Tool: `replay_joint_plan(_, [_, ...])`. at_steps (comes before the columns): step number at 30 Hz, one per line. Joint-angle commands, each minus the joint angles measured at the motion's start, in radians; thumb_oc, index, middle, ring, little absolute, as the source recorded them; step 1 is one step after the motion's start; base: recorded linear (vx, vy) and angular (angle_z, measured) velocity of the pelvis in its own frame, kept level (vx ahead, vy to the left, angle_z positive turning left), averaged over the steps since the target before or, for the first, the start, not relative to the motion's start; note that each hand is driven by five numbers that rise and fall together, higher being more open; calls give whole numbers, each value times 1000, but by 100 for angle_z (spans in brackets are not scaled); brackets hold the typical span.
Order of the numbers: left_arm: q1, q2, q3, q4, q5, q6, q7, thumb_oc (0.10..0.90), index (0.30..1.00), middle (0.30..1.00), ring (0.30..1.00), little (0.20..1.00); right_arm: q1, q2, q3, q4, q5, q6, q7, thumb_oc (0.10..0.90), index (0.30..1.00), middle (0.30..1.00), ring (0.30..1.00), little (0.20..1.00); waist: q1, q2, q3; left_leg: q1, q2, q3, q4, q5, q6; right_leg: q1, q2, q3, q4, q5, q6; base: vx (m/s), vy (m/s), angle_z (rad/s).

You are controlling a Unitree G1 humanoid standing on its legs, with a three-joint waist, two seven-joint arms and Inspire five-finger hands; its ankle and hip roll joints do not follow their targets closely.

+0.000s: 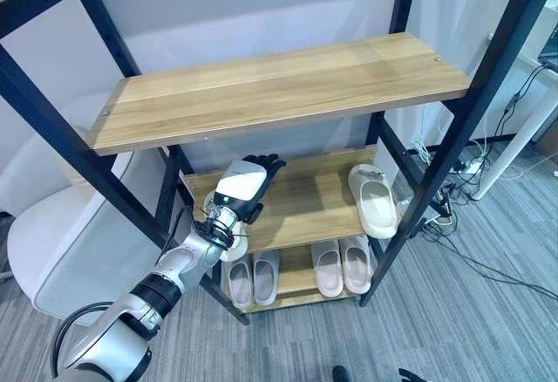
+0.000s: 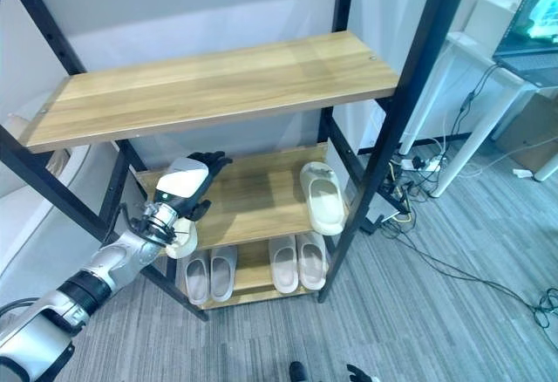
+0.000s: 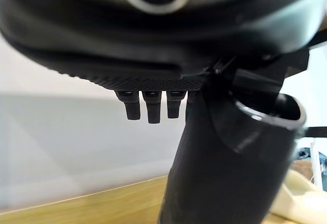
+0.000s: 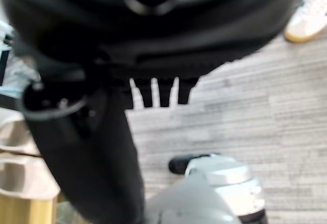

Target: Arrange the slippers neatly on the shoe rack.

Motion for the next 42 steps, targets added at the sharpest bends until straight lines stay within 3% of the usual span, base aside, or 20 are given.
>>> replay_joint_plan(1, [-221,31,89,50,11,40,103,800,900,900,900,900,-31,-22,12,-25,-9,-45,-33,800,900,900,900,900,5,-28,35,18,-66,47,9,-132,34,18,14,6,14,-128,40,0,0,0])
replay_joint_plan(24, [-130,103,203,78,-41,75,138,800,900,900,900,900,-15,-29,-11,-43,-17,-49,-47,800,900,900,900,900,14,-20,51,-20,-68,51,9,-125,34,-22,17,5,14,-121,34,0,0,0])
replay_joint_plan(42, [-99,111,231,73,-35,94,117,800,900,900,900,900,-10,-28,-4,-64,-28,-51,-43,800,900,900,900,900,24,-38,63,-11,-59,47,9,-130,31,-15,25,0,14,-130,27,6,-1,0])
